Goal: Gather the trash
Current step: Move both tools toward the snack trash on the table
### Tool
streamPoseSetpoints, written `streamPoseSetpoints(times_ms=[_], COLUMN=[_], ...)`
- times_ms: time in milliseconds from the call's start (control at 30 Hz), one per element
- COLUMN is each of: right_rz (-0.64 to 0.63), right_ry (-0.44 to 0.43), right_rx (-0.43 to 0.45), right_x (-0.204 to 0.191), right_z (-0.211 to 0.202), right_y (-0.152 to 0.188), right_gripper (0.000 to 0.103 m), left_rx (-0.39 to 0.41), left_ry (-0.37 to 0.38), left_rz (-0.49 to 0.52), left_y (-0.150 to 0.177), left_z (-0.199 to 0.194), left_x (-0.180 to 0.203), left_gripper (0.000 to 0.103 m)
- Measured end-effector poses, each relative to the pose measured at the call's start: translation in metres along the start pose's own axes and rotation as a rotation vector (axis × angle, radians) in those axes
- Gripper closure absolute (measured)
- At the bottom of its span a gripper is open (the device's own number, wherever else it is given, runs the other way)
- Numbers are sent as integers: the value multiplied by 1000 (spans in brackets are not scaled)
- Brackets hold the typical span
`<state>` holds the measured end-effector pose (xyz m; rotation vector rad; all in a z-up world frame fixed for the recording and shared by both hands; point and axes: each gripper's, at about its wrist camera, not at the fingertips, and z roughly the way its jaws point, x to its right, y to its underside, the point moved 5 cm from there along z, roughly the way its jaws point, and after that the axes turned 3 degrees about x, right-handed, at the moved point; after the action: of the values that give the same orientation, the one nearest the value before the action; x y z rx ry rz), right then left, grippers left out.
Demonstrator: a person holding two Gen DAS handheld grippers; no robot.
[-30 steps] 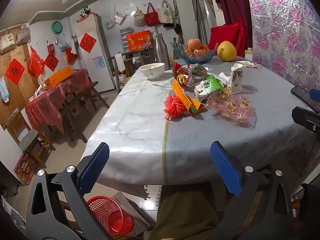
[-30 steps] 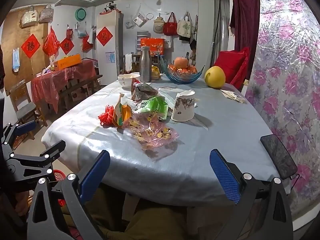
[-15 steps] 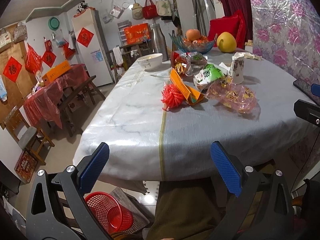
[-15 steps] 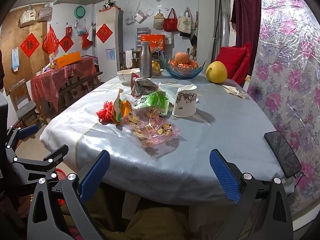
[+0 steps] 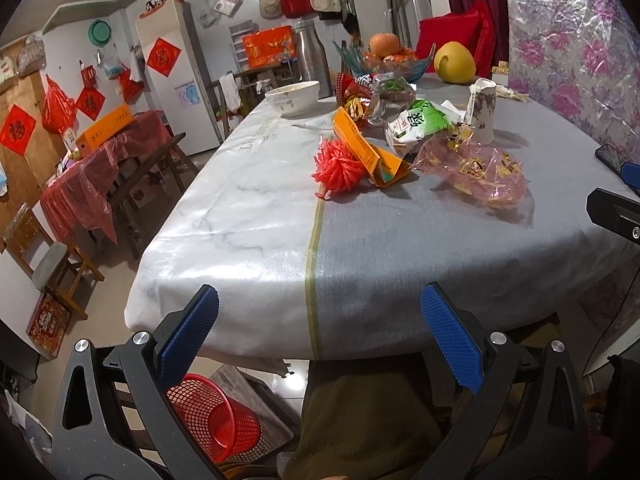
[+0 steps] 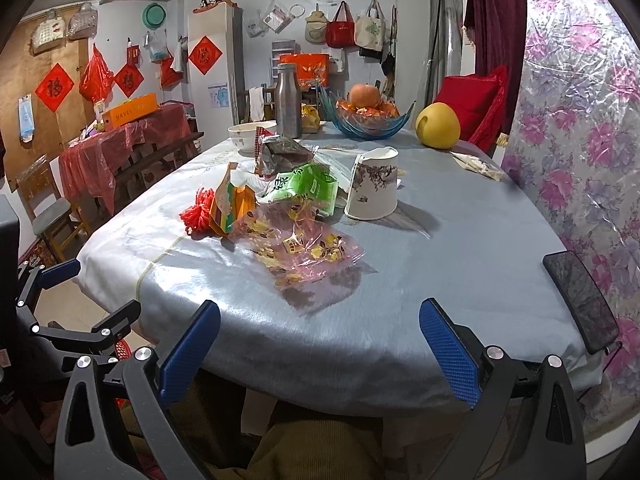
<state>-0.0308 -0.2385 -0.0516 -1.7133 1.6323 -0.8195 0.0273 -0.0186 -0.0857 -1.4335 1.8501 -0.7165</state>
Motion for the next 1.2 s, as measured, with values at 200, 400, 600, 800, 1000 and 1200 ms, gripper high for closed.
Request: streamPoseSetpoints(times_ms=[200, 400, 600, 800, 1000, 1200], right_rz=[2, -3, -12, -4, 36, 19], right_ry=[-9, -9, -7, -23, -55, -43], right_rx=[3, 7, 7, 6, 11, 10], right_x=[1, 3, 3, 1, -1, -1], right_z=[8, 13, 15, 18, 19, 19], right_y=[-4, -7, -8, -11, -12, -12], right_gripper=[6, 6, 6, 6, 6, 6], left_rx=[-11, -25, -30, -31, -32, -32], left_ry=[-5, -8, -9, -10, -10, -12], left_rz=[-5, -10, -10, -13, -14, -16], left_y=[-1, -2, -4, -4, -4, -3], left_z=[6, 12, 15, 16, 18, 19], left_x=[-1, -2, -1, -1, -1, -1], left_gripper=[6, 6, 6, 6, 6, 6])
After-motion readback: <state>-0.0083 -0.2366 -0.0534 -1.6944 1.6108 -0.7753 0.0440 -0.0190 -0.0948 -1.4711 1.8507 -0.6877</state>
